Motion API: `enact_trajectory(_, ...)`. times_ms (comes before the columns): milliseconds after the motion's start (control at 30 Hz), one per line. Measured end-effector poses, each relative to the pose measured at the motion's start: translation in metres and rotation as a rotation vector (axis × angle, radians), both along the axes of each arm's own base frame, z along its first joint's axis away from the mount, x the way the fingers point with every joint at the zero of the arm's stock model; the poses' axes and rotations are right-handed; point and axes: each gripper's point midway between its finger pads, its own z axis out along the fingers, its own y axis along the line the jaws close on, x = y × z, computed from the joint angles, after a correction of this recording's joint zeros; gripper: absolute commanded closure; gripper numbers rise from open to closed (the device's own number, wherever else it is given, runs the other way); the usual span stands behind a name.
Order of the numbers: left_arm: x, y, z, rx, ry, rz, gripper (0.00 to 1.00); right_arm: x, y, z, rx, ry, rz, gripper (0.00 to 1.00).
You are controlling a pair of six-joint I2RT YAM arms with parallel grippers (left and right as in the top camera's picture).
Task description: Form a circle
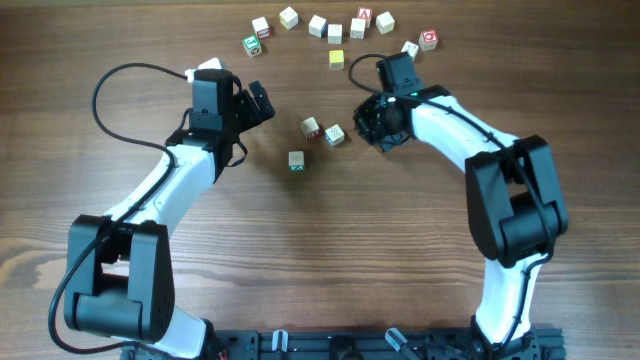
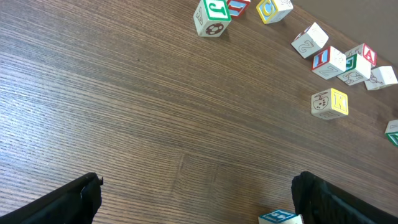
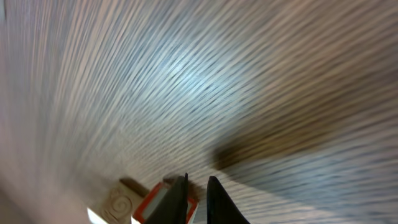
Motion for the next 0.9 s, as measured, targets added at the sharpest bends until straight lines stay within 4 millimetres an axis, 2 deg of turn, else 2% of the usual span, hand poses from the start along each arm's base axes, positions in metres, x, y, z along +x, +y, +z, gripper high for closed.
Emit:
enact_trajectory(333,-0.005,0.001,-0.005,0.005,0.029,0.000,0.00,-0.001,0.007,-0.002,-0.093,-0.066,0.078,0.95)
enact_trajectory(900,-0.005,0.001,-0.005,0.005,0.030,0.000,0.00,0.000,0.021,0.003,-0.047,-0.092,0.127,0.95)
